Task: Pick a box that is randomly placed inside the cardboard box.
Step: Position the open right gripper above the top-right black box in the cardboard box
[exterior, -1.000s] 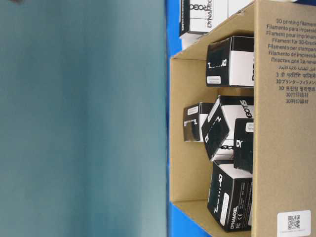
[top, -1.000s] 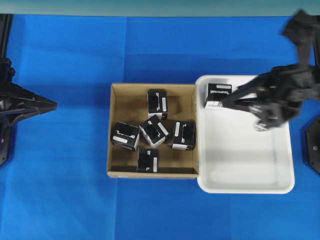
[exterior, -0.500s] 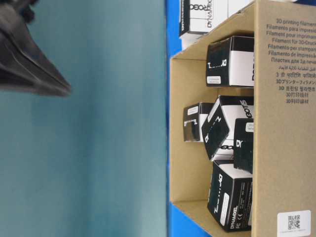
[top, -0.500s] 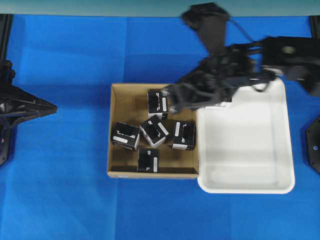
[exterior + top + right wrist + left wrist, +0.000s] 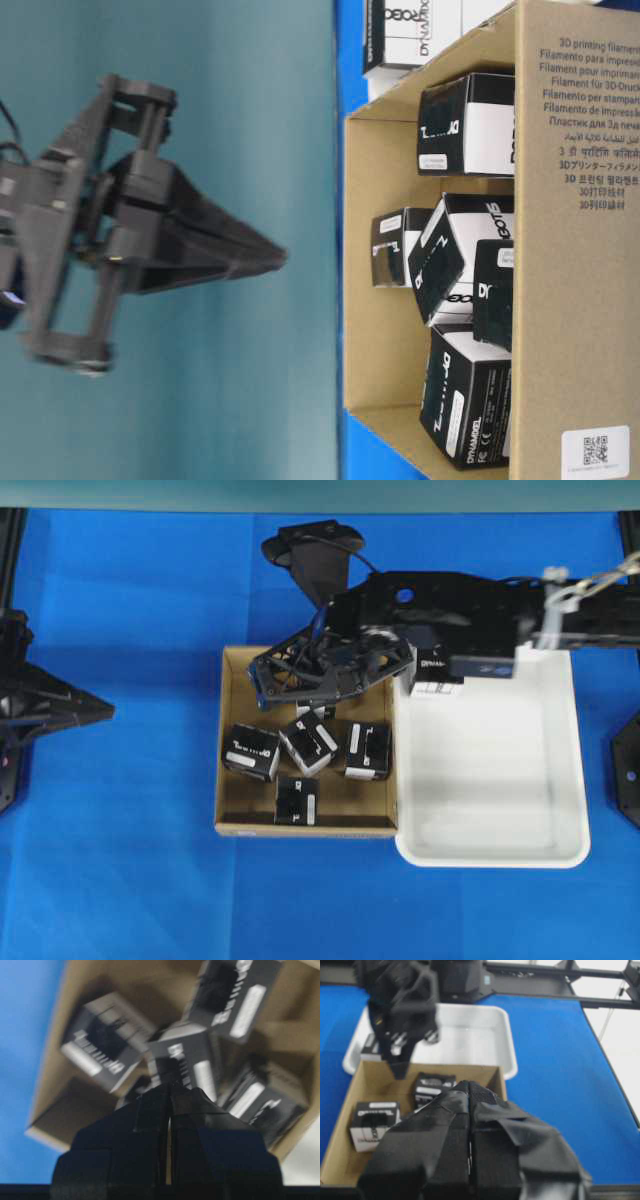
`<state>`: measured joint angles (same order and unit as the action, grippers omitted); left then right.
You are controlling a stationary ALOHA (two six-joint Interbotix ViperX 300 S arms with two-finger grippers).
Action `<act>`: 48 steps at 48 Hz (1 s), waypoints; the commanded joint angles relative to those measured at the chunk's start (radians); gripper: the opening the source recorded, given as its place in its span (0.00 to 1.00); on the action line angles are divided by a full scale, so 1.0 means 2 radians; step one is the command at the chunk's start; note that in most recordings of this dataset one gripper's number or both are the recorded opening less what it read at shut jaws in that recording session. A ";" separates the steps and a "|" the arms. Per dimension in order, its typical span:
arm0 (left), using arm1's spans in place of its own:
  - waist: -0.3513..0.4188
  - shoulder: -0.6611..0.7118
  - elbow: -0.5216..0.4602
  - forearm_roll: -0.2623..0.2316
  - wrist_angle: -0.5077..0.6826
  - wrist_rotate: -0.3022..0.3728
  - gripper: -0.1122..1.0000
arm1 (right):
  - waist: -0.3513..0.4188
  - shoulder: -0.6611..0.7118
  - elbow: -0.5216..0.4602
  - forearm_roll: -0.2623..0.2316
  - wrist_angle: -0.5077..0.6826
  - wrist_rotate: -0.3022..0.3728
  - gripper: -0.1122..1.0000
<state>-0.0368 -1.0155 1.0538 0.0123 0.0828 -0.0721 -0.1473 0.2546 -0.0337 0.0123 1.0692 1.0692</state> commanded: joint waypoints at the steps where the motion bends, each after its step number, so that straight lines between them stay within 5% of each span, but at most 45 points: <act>1: -0.001 0.007 -0.011 0.002 -0.001 0.001 0.04 | -0.012 0.002 -0.006 -0.013 0.026 0.003 0.11; 15: -0.008 0.018 -0.010 0.002 0.000 0.021 0.04 | -0.029 0.005 -0.002 -0.024 0.028 0.010 0.13; 29: -0.008 0.018 -0.006 0.002 0.015 0.029 0.04 | -0.028 0.001 0.027 0.000 -0.029 0.001 0.26; 48: -0.009 0.025 -0.006 0.002 0.032 0.030 0.04 | -0.031 0.015 0.031 0.022 -0.062 0.025 0.99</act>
<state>-0.0537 -0.9802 1.0538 0.0123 0.1503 -0.0138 -0.2102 0.2700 0.0368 0.0445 0.9526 1.1198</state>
